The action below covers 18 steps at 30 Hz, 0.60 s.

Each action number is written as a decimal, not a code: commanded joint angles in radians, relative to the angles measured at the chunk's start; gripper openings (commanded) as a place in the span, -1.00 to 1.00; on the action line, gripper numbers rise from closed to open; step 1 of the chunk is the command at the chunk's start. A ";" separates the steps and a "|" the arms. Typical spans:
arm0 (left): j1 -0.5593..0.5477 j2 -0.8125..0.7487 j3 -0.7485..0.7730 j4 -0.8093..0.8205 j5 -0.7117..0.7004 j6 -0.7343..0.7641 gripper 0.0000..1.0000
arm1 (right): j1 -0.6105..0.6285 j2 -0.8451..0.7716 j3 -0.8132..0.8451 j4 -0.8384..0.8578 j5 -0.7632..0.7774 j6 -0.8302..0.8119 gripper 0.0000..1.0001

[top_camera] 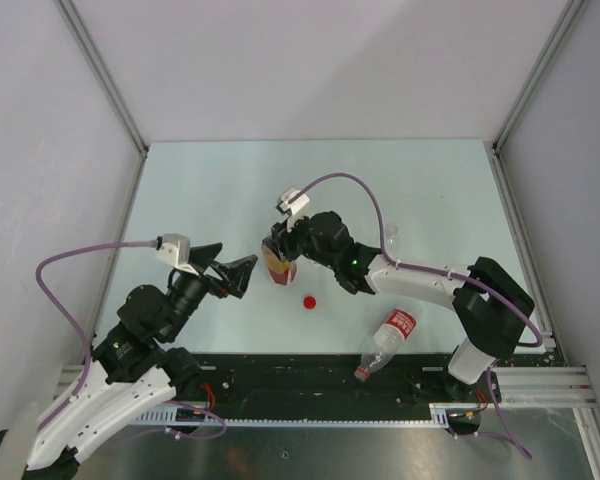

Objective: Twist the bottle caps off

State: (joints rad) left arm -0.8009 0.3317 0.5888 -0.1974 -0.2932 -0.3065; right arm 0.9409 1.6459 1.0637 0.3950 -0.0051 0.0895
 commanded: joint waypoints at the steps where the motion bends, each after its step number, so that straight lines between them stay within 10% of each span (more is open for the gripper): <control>1: 0.001 0.012 0.002 -0.002 -0.007 0.009 0.99 | 0.021 -0.007 0.015 0.055 0.096 -0.021 0.01; 11: 0.001 0.040 0.000 -0.010 -0.004 -0.009 0.99 | 0.029 -0.116 0.015 0.007 0.059 0.000 0.81; 18: 0.000 0.049 -0.002 -0.013 -0.005 -0.016 0.99 | 0.027 -0.181 0.016 -0.012 0.020 0.011 0.98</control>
State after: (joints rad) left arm -0.8009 0.3668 0.5880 -0.2176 -0.2924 -0.3138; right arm 0.9649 1.5238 1.0637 0.3710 0.0376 0.0898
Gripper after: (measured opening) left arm 0.994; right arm 0.987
